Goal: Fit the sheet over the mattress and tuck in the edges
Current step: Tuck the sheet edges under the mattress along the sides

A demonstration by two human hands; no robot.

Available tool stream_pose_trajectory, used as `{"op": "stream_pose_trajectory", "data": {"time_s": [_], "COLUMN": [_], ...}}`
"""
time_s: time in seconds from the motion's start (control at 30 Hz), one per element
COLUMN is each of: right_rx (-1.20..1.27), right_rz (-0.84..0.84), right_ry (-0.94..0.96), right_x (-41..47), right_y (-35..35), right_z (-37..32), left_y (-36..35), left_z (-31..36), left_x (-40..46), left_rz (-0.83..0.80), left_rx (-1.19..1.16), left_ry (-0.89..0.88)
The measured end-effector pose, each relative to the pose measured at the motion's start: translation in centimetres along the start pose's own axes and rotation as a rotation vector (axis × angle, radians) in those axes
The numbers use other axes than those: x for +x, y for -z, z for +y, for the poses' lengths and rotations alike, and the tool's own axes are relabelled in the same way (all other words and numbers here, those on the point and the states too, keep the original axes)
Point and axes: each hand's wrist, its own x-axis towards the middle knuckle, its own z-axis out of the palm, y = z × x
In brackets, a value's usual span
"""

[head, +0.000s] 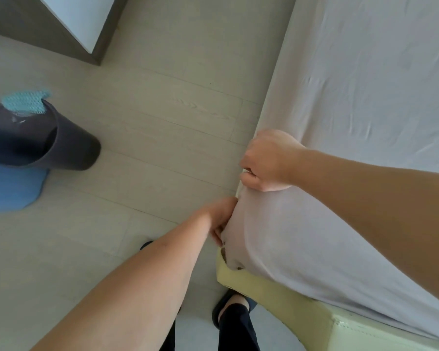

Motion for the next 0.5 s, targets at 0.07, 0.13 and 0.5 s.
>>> {"op": "stream_pose_trajectory", "data": {"time_s": [0.07,0.13,0.5], "right_rx": [0.0,-0.026,-0.03], "right_rz": [0.036,0.04,0.102], "right_ry": [-0.02,-0.047,-0.15], "right_x": [0.2,0.3,-0.3], "right_y": [-0.6,-0.8,0.0], "right_z": [-0.1,-0.4,-1.4], "left_y": [1.0,1.5,-1.1], "left_z": [0.1,-0.7,-6.3], "left_x": [-0.2,0.0,-1.2], "left_rz": [0.155,0.209,0.233], "left_rx": [0.254,0.248,0.271], "left_ry": [-0.016,-0.089,-0.255]}}
